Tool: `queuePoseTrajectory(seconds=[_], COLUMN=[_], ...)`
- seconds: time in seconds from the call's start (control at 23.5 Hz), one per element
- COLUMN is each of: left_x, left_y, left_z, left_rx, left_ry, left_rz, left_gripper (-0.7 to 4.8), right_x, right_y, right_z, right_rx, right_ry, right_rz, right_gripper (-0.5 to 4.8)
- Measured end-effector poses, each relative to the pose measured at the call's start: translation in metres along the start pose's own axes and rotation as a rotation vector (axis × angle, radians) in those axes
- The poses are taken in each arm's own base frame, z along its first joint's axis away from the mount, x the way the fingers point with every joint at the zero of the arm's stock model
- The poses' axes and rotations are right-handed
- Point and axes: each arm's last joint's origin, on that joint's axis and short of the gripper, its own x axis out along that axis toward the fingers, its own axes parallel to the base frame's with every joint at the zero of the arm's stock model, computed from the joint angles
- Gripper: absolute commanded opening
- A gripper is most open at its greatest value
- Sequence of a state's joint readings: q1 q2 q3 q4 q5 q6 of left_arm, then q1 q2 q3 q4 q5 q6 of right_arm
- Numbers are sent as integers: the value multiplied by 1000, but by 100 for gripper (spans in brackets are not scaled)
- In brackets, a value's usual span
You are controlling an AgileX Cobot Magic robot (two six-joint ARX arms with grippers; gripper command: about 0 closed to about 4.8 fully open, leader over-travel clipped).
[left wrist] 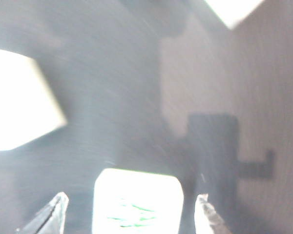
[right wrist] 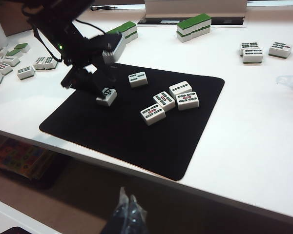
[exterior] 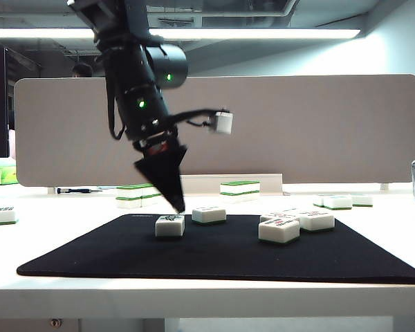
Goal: Align six mahjong tiles in a row on the table.
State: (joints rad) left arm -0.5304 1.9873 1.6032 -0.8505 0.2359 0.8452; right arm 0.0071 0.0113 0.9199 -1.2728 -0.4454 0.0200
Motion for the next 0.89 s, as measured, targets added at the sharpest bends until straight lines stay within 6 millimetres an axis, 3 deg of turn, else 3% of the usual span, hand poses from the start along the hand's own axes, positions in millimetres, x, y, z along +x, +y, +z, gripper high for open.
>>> queuePoseTrajectory(seconds=[0.13, 0.26, 0.51, 0.89], left_x=[-1, 1, -8, -46], left_y=[6, 3, -20, -14], left_z=[9, 35, 80, 95], left_rx=[-287, -532, -575, -592], left_ry=[-77, -225, -284, -285], left_rz=[53, 95, 193, 216], left_gripper=[340, 337, 337, 337], right_x=[0, 0, 0, 0], right_y=[0, 0, 0, 0], right_z=[0, 0, 0, 0], right_rx=[0, 0, 0, 0], right_ry=[0, 0, 0, 0], right_rz=[0, 0, 0, -1], right_gripper=[-1, -1, -1, -1])
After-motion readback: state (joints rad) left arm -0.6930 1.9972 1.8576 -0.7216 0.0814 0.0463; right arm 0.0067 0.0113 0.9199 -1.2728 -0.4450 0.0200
